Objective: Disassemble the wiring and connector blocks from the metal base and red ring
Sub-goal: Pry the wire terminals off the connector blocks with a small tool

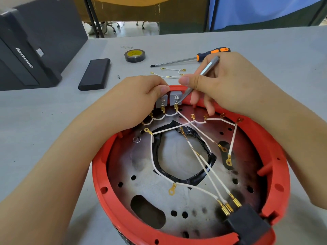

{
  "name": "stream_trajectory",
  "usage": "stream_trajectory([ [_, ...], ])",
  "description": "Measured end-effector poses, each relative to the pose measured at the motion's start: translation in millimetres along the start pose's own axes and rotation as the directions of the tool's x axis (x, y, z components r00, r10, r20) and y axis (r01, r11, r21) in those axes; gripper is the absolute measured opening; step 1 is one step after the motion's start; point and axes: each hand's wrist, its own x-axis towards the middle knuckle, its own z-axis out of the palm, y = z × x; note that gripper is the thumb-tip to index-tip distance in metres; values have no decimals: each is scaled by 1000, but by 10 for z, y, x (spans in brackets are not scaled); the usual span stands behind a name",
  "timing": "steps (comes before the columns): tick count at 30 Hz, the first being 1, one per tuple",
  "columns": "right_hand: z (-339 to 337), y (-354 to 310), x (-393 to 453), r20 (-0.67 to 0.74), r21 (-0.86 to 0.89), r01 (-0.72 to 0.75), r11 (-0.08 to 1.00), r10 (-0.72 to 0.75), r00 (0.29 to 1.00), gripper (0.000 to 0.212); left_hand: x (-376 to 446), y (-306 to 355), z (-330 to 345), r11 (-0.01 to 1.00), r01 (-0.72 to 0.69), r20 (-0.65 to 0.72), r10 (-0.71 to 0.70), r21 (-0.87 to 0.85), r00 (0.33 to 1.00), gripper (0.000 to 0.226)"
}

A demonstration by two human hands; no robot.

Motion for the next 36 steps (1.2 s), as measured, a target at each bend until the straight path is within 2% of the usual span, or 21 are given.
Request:
stream_trajectory([
  [7,15,-6,-88,-88,49,63,997,-59,994,29,-28,-7,0,1000,5,17,-4,-17,1000,24],
  [11,46,-24,-106,-77,-23,72,997,-73,994,32,-33,-2,-1,1000,6,20,-5,-24,1000,21],
  [16,10,-27,-101,-95,26,75,997,-73,993,34,-27,3,-10,1000,5,17,-5,-16,1000,23],
  [26,2,-47,-90,-29,-30,47,998,-47,998,31,-18,15,0,1000,20,10,-20,4,1000,25],
  [36,1,-76,-14,-3,5,-40,999,40,999,35,-1,18,3,1000,20,3,-20,6,1000,25],
])
